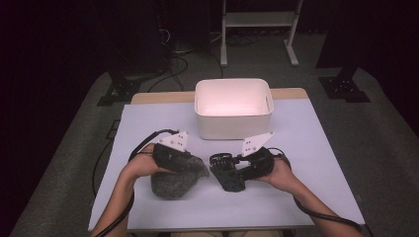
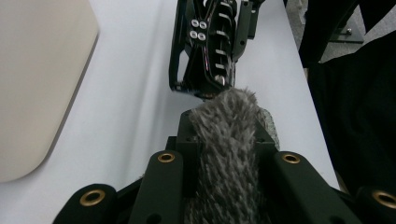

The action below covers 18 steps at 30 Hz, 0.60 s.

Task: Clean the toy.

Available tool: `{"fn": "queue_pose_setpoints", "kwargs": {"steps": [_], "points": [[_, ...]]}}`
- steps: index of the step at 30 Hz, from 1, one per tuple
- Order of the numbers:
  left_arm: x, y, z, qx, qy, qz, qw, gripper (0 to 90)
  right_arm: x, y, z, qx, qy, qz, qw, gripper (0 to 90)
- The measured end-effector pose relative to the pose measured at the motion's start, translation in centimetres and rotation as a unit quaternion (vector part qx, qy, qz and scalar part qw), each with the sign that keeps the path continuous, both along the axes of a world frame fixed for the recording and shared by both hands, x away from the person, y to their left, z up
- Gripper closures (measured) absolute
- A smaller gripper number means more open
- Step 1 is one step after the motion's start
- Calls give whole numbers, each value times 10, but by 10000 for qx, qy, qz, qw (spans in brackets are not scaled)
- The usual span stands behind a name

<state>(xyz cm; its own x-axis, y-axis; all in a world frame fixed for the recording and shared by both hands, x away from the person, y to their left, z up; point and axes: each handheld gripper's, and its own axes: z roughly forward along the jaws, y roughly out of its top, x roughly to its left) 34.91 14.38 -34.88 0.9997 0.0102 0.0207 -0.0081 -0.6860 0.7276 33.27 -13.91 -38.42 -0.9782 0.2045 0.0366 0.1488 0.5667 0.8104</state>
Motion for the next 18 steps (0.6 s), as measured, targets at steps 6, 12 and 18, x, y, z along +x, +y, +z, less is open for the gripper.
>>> {"fn": "queue_pose_setpoints", "kwargs": {"steps": [6, 12, 18], "points": [[1, -7, 12, -177, -98, -107, 9997, 730, -4, -2, 0, 42, -89, -26, 9999, 588], [1, -28, 46, -311, -344, -360, 9983, 730, -7, -1, 0, 24, -153, -28, 9999, 588], [7, -71, 54, -69, -504, -594, 9969, 737, -9, -9, -2, 144, -141, -115, 9997, 588]]}}
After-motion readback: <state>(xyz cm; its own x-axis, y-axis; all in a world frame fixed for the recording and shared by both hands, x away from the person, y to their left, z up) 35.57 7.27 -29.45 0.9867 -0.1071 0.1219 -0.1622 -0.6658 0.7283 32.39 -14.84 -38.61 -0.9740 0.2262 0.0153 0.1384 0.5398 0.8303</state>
